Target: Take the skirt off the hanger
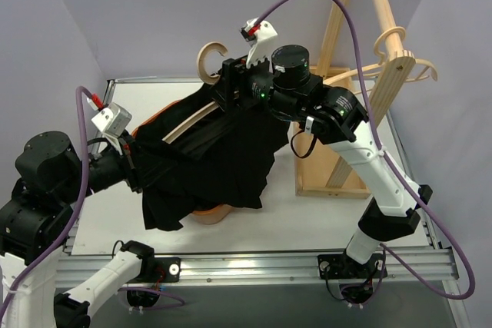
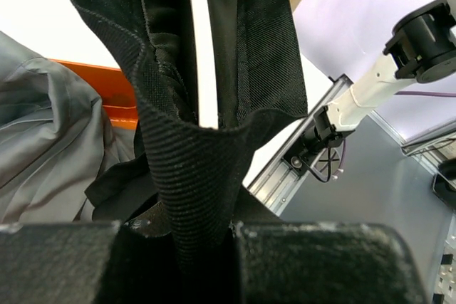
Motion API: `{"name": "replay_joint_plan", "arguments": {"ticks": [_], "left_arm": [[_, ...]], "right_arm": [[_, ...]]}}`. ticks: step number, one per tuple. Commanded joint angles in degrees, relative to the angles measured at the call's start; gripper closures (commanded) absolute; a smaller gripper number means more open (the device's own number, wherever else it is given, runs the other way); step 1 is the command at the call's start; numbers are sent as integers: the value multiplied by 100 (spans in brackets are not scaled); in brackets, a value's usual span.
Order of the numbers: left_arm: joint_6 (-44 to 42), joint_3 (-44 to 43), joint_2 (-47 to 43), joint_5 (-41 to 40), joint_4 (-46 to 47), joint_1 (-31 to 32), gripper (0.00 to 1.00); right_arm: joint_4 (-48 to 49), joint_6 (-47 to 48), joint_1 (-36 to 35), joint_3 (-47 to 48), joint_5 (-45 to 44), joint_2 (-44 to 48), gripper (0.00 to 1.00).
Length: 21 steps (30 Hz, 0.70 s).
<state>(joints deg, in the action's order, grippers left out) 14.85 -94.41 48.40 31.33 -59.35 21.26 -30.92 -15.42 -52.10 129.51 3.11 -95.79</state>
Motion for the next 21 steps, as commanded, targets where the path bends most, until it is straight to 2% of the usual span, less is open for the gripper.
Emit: {"name": "replay_joint_plan", "arguments": {"ticks": [1, 9, 21], "left_arm": [[70, -42, -50, 250, 600, -7, 98], [158, -51, 2, 286, 723, -7, 98], [194, -174, 222, 338, 820, -7, 98]], "right_arm": [[375, -110, 33, -119, 233, 60, 44], [586, -312, 24, -418, 304, 86, 50], [648, -409, -29, -629, 119, 131, 69]]}}
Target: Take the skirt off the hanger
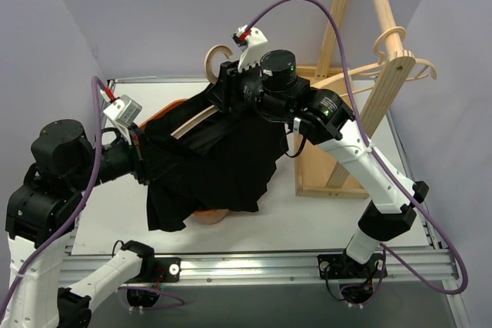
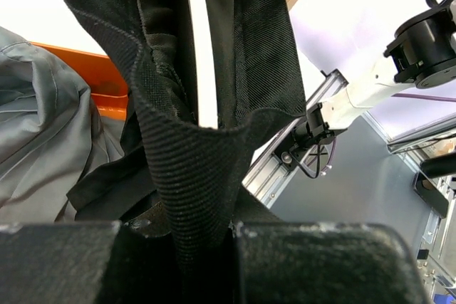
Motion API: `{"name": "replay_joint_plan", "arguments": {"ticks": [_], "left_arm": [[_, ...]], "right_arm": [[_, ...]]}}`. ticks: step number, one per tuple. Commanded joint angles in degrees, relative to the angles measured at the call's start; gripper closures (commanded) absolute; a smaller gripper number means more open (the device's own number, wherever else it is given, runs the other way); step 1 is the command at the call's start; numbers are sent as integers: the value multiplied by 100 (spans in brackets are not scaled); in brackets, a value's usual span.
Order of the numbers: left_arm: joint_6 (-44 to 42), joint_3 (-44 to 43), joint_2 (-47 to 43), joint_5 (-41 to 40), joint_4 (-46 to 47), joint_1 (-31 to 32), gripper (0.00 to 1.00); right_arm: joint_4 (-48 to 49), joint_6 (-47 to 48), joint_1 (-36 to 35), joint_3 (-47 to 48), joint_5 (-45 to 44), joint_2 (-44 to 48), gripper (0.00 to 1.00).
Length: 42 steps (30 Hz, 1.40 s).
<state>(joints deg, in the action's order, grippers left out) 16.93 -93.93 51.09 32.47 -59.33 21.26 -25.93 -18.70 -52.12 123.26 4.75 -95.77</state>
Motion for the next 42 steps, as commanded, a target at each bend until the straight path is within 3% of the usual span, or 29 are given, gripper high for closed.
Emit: {"name": "replay_joint_plan", "arguments": {"ticks": [1, 2, 3, 4, 12, 15, 16, 19, 22, 34, 42], "left_arm": [[-32, -240, -29, 199, 766, -7, 98], [-75, -275, -12, 190, 730, -7, 98], [-93, -292, 15, 181, 704, -7, 98], [-93, -310, 24, 172, 669, -7, 98], [-76, -363, 147, 93, 668, -7, 96], [-76, -354, 156, 111, 616, -7, 78], [-76, -354, 156, 84, 581, -7, 61], [-93, -328, 103, -56, 467, -7, 40], [-119, -310, 33, -144, 326, -7, 34], [-146, 234, -249, -285, -149, -7, 32], [56, 507, -205, -48, 404, -7, 40]], "right_arm": [[141, -73, -44, 13, -97, 120, 77], [124, -73, -53, 48, -141, 93, 81], [71, -64, -88, 110, -211, 85, 96], [53, -64, -97, 119, -290, 84, 100], [-114, -143, -106, 207, -914, 111, 100], [-131, -108, -106, 224, -1072, 146, 100], [-149, -55, -106, 242, -1108, 163, 100], [-158, 76, -106, 251, -1213, 268, 100], [-201, 147, -71, 260, -1336, 400, 100], [-439, 218, 325, 356, -1460, 805, 100], [-430, 121, 395, 497, -1293, 831, 100]]}}
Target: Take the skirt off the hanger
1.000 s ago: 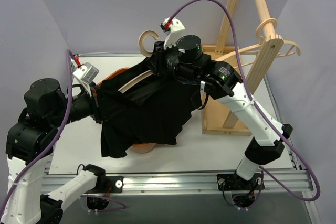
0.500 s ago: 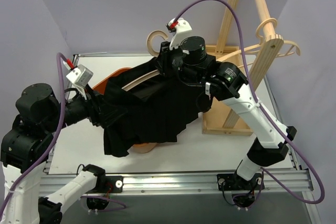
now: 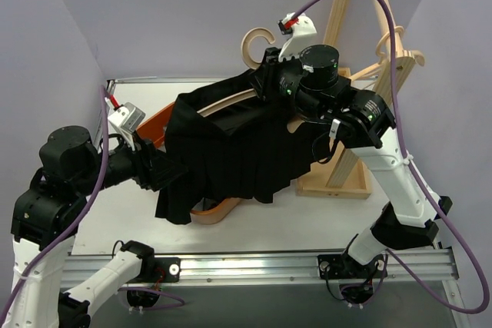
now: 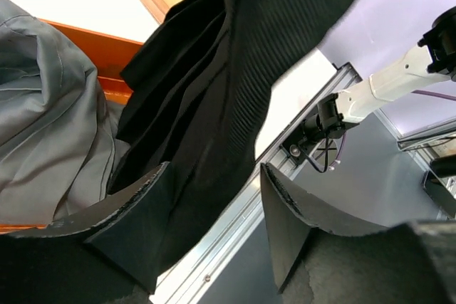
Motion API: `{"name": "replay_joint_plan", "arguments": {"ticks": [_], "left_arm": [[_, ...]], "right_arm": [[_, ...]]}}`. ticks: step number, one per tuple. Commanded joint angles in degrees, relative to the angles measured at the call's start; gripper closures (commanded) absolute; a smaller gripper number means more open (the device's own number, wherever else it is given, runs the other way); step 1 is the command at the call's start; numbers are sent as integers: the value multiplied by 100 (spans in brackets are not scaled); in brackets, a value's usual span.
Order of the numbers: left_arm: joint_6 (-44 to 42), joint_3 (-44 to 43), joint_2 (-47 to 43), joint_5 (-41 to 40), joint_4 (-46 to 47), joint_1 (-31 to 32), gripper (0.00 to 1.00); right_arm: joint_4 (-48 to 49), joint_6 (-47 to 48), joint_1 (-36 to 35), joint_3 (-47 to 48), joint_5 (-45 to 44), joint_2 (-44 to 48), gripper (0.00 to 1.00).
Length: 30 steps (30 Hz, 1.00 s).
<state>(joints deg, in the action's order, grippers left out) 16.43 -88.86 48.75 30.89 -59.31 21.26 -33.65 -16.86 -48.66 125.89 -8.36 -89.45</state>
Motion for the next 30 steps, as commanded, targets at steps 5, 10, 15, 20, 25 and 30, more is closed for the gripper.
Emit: {"name": "replay_joint_plan", "arguments": {"ticks": [5, 10, 15, 20, 25, 30], "left_arm": [[107, 106, 47, 154, 543, -7, 61], [80, 150, 38, -12, 377, -7, 98], [264, 97, -164, -1215, 95, -7, 98], [765, 62, -261, -2034, 60, -7, 98], [801, 158, -269, -1947, 112, -7, 98], [722, 71, -244, -1806, 209, -7, 98]], "right_arm": [[306, -72, 111, 305, 36, 200, 100], [227, -36, 217, 331, 19, 209, 100], [113, 16, 462, 296, -122, 226, 100], [60, -247, 867, 235, -219, 252, 100], [218, -668, 1349, 217, 105, 209, 100], [569, -1020, 1553, 305, 1027, 7, 100]]}}
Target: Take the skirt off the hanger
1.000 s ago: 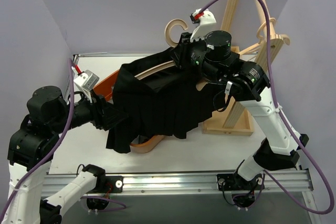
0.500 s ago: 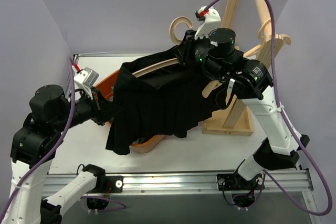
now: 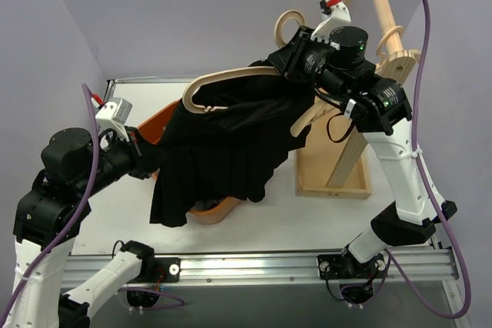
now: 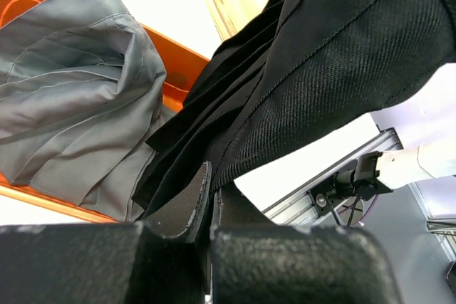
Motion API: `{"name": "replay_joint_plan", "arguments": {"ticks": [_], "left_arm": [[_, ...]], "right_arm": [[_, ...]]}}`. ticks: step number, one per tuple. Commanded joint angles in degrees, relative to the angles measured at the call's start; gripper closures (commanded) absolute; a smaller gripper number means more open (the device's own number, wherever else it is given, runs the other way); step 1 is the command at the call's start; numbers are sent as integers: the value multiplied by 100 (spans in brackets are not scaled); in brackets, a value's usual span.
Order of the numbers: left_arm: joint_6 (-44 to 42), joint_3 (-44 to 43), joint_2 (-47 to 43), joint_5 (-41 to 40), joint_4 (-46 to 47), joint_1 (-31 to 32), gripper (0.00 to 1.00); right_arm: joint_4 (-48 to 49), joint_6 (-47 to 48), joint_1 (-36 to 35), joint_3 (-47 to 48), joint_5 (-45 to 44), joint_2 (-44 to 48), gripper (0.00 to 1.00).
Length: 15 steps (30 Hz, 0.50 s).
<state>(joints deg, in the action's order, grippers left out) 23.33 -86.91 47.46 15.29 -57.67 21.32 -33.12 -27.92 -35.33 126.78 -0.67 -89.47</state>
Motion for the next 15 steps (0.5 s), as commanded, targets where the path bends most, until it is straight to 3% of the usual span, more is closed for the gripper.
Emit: {"name": "replay_joint_plan", "arguments": {"ticks": [1, 7, 15], "left_arm": [[5, -202, -71, -202, 80, -14, 98], [-92, -528, 228, -132, 238, -14, 98], [-92, -906, 606, -113, 783, -14, 98]], "right_arm": [[709, 24, 211, 207, 582, -9, 100], [1466, -485, 211, 207, 2330, -255, 100], [2844, -1750, 88, -206, 3423, -220, 100]]}}
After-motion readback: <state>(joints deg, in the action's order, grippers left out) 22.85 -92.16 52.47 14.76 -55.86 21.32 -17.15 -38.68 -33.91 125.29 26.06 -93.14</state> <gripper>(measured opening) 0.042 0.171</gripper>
